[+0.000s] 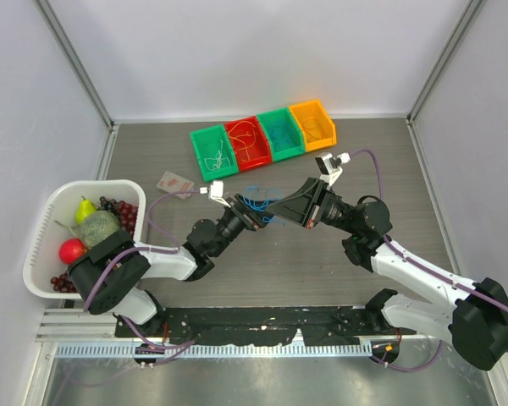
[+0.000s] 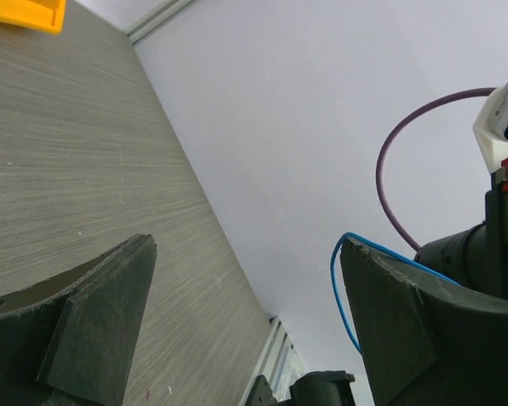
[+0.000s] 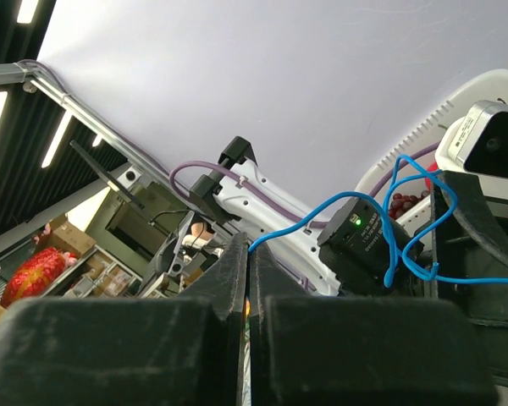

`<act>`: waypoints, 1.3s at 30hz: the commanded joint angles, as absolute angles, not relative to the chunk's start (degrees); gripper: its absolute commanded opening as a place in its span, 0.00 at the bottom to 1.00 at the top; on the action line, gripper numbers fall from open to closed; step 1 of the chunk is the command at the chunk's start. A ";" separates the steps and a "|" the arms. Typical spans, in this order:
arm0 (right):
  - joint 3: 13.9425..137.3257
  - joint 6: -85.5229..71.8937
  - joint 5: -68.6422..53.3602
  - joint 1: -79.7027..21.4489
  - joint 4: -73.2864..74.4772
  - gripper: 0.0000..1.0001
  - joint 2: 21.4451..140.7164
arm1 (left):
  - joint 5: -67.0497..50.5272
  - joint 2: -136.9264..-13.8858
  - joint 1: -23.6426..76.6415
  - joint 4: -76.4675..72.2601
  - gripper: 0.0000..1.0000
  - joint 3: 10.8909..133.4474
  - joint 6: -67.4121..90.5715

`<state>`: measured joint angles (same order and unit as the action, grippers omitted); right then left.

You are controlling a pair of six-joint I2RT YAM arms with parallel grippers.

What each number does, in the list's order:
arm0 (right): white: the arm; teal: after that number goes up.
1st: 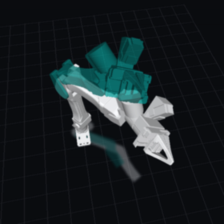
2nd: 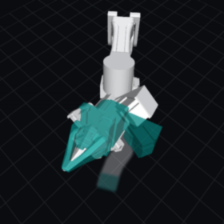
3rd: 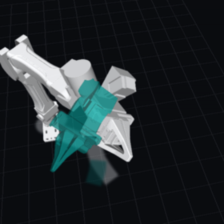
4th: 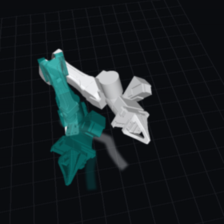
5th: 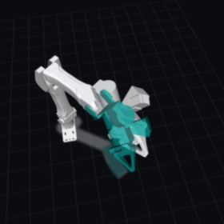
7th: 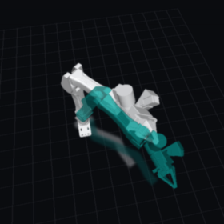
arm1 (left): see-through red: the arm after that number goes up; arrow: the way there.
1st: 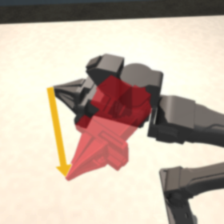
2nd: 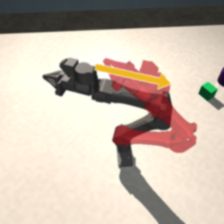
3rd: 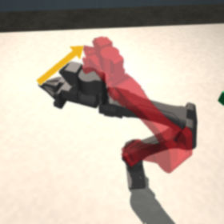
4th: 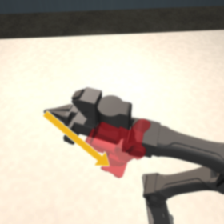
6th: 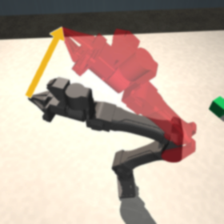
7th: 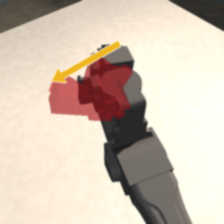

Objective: Untangle the cables

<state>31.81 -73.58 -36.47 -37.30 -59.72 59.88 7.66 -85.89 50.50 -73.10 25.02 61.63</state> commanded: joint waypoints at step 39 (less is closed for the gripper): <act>34.96 -73.41 -36.56 -35.60 -57.85 0.01 54.94 | 33.82 -76.13 50.98 -36.97 0.62 24.18 67.33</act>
